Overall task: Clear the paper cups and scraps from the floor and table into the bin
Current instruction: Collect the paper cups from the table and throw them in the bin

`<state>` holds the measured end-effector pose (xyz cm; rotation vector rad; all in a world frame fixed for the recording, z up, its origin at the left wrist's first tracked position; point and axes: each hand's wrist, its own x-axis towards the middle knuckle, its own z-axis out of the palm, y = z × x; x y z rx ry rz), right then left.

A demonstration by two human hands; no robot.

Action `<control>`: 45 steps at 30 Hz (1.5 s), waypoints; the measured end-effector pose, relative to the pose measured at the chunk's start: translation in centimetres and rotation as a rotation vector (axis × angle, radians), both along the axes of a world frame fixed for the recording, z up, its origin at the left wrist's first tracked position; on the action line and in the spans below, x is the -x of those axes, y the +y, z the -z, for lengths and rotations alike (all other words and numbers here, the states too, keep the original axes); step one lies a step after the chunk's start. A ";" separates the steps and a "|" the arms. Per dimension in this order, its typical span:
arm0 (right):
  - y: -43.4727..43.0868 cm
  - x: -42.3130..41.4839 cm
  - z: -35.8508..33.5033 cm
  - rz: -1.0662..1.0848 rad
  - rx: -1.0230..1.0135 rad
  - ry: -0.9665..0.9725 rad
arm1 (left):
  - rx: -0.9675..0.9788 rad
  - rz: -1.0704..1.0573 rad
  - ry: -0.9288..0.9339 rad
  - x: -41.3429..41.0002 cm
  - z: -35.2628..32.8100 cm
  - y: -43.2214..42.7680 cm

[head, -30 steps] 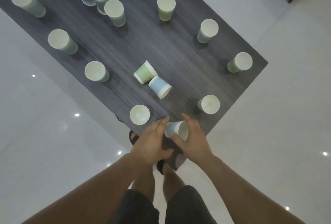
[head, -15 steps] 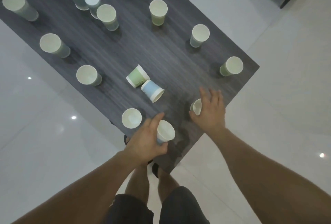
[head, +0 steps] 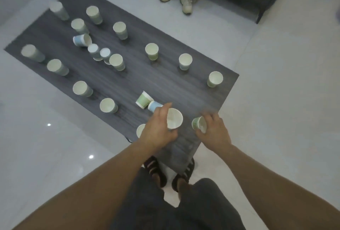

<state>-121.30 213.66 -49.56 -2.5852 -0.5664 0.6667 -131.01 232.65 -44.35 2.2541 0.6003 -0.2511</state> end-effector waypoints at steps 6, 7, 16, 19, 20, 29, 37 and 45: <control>-4.8 3.9 -7.7 0.106 0.026 -0.094 | -0.054 0.211 -0.127 -1.8 -5.7 -2.4; -5.4 4.9 -8.7 0.144 0.042 -0.113 | -0.055 0.263 -0.137 -1.8 -6.4 -2.8; -8.5 18.0 -14.5 0.693 0.049 -0.221 | -0.054 0.813 -0.286 -0.3 -10.7 -6.0; -10.6 24.4 -15.5 0.869 0.056 -0.256 | -0.046 1.010 -0.311 1.9 -12.0 -10.2; -11.5 26.6 -15.9 0.933 0.058 -0.262 | -0.043 1.080 -0.326 3.0 -12.3 -11.9; -18.6 50.5 -17.5 1.462 0.100 -0.283 | -0.024 1.628 -0.421 19.9 -14.5 -27.5; -21.9 75.1 -17.4 1.793 0.151 -0.254 | 0.038 1.994 -0.441 42.5 -13.7 -38.7; -23.4 92.8 -17.4 2.122 0.194 -0.196 | 0.075 2.302 -0.458 59.7 -13.3 -47.5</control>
